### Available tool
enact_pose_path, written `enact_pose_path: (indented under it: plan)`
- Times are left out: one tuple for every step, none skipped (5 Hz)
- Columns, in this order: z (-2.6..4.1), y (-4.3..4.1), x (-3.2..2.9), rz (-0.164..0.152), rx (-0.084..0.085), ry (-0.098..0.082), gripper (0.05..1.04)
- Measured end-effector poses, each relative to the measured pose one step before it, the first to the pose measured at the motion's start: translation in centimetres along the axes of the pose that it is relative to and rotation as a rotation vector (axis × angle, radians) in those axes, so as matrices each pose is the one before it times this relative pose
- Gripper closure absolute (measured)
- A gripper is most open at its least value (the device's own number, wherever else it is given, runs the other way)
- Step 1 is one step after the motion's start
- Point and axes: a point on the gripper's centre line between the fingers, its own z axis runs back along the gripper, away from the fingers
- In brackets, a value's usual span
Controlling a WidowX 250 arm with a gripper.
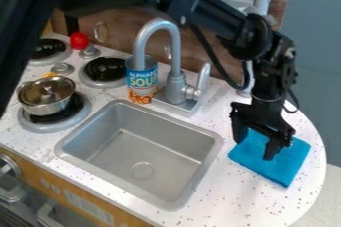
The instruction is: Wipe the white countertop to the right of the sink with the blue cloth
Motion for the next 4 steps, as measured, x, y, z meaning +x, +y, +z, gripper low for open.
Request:
enact_pose_path:
  plan:
    - [-1.323,-0.927,1.07,-0.0242,0.0171,0.0305,0.083]
    - [-1.921,-0.069,0.764,-0.0023,0.0206,0.0322,0.083]
    - [-0.392,0.035,0.332,0.003,0.0047,0.0043,0.083]
    - [-0.281,-0.125,-0.209,0.0038,-0.0202,0.0048,0.083]
